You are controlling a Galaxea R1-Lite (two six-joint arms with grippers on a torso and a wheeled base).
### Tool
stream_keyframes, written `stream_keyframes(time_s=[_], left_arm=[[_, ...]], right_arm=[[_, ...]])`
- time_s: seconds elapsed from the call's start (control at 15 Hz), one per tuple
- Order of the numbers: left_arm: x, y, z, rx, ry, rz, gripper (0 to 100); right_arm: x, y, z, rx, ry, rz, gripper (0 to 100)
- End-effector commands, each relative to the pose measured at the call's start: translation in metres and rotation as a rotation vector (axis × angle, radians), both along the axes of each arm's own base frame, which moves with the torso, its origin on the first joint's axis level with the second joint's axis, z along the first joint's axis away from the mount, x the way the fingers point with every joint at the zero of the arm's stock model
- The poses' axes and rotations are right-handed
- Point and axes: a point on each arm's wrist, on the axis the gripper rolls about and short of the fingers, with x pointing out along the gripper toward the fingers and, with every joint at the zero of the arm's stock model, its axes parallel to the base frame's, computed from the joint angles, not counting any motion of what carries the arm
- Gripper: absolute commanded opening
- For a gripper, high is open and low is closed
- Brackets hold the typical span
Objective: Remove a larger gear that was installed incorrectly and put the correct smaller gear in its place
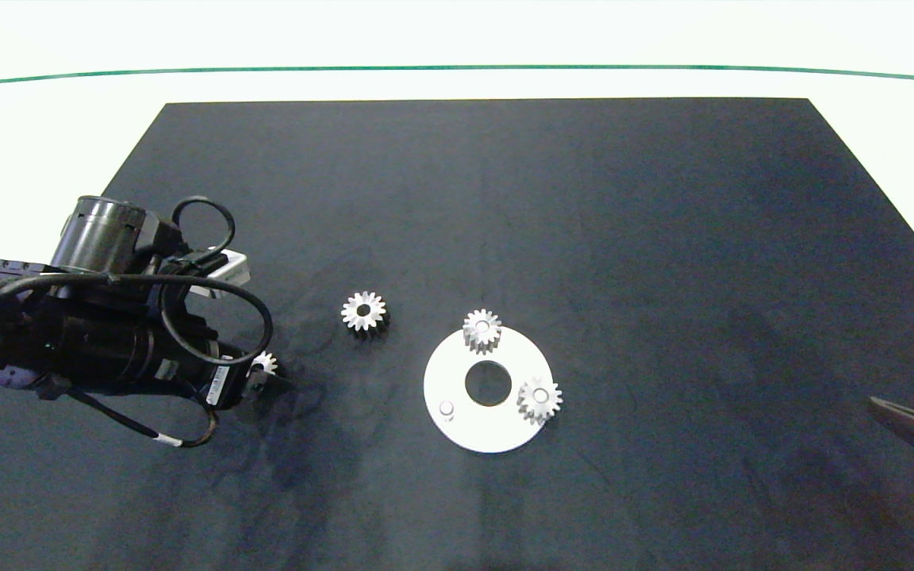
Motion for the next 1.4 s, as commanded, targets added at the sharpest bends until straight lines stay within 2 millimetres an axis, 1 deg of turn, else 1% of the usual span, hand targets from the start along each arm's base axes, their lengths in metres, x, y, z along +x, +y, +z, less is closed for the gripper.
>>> stream_keyframes(time_s=[0.07, 1.0, 1.33, 1.4], left_arm=[[0.0007, -0.0013, -0.0038, 0.005, 0.015, -0.005, 93], [0.0028, -0.0067, -0.0056, 0.005, 0.020, -0.023, 65], [0.0031, -0.0067, -0.0072, 0.007, 0.026, -0.024, 56], [0.0035, -0.0060, -0.0077, 0.007, 0.027, -0.021, 53]], right_arm=[[-0.0003, 0.0000, 0.0005, -0.001, -0.004, 0.001, 100], [0.0011, 0.0002, -0.0001, 0.000, 0.002, 0.001, 100], [0.0014, 0.0002, -0.0002, 0.000, 0.004, 0.001, 100], [0.0014, 0.0002, -0.0002, 0.000, 0.004, 0.001, 100]])
